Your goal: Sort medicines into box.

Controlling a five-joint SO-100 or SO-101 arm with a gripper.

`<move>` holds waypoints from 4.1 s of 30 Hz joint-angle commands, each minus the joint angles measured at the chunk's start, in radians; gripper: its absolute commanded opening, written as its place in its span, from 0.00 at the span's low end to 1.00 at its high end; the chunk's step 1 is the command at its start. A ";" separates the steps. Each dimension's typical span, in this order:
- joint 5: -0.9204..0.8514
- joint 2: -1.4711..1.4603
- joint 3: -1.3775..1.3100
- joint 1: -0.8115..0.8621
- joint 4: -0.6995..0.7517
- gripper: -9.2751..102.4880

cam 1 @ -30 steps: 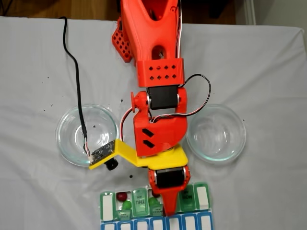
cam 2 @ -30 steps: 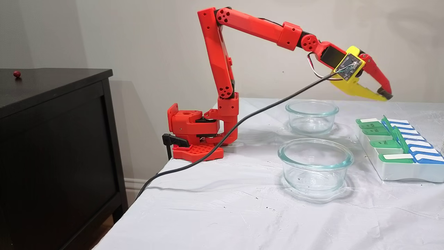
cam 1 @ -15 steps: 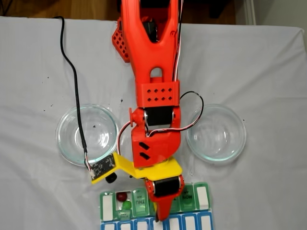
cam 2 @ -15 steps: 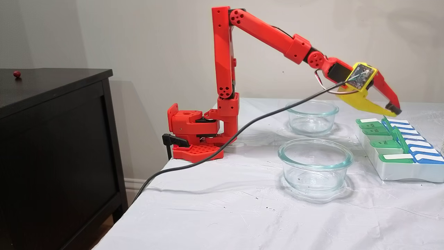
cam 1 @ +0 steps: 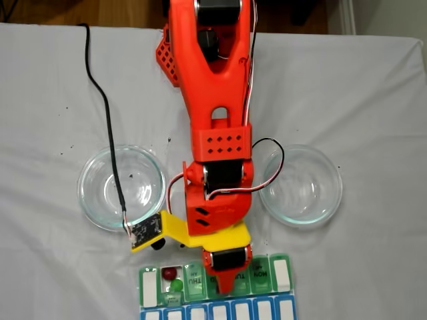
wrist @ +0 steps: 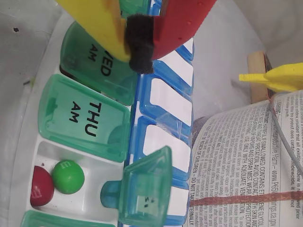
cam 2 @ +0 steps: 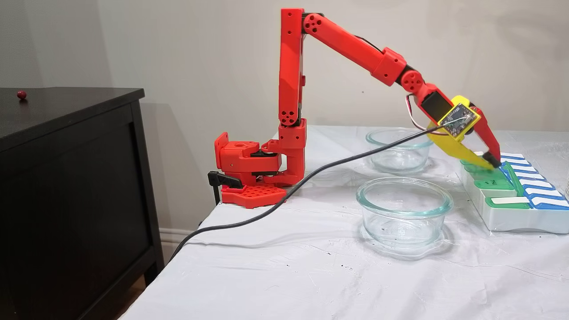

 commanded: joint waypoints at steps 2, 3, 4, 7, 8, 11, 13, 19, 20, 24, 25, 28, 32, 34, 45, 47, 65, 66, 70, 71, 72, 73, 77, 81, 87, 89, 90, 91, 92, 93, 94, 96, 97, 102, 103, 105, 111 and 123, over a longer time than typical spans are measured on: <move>0.002 0.002 -0.040 -0.009 -0.009 0.08; 0.005 -0.005 -0.038 -0.009 -0.008 0.08; 0.005 -0.009 -0.038 -0.011 0.002 0.08; 0.008 -0.012 -0.035 -0.020 0.034 0.08; 0.008 -0.006 -0.034 -0.023 0.051 0.08; 0.008 0.012 -0.029 -0.029 0.084 0.08; 0.006 0.017 -0.023 -0.031 0.091 0.08; 0.003 0.071 0.034 -0.029 0.086 0.08; 0.000 0.089 0.040 -0.029 0.095 0.08; -0.055 0.172 0.034 -0.008 0.161 0.08; -0.064 0.192 0.029 0.000 0.173 0.08; -0.075 0.242 0.026 0.017 0.187 0.08; -0.075 0.304 0.038 0.034 0.190 0.08; -0.074 0.325 0.035 0.043 0.195 0.08; -0.091 0.336 0.048 0.035 0.207 0.08; -0.087 0.325 0.048 0.035 0.201 0.08; -0.132 0.479 0.046 0.055 0.206 0.08; -0.130 0.494 0.048 0.063 0.189 0.08; -0.112 0.491 0.106 0.067 -0.014 0.08; -0.112 0.476 0.114 0.063 -0.038 0.08; -0.112 0.456 0.120 0.055 -0.063 0.08; -0.115 0.436 0.126 0.048 -0.087 0.08; -0.107 0.318 0.138 0.025 -0.170 0.08; -0.055 0.222 0.114 0.038 -0.167 0.08; -0.037 0.235 0.110 0.038 -0.061 0.08; -0.041 0.253 0.120 0.037 -0.037 0.08; -0.044 0.258 0.126 0.037 -0.029 0.08; -0.048 0.261 0.132 0.035 -0.021 0.08; -0.051 0.264 0.140 0.035 -0.015 0.08; -0.054 0.264 0.150 0.034 -0.014 0.08; -0.055 0.264 0.163 0.031 -0.018 0.08; -0.061 0.247 0.199 0.020 -0.066 0.08; -0.064 0.236 0.215 0.015 -0.089 0.08; -0.067 0.207 0.244 0.008 -0.138 0.08; -0.067 0.206 0.244 0.008 -0.138 0.08; -0.069 0.198 0.242 0.006 -0.135 0.08; -0.071 0.178 0.244 0.000 -0.123 0.08; -0.078 0.129 0.238 -0.002 -0.173 0.08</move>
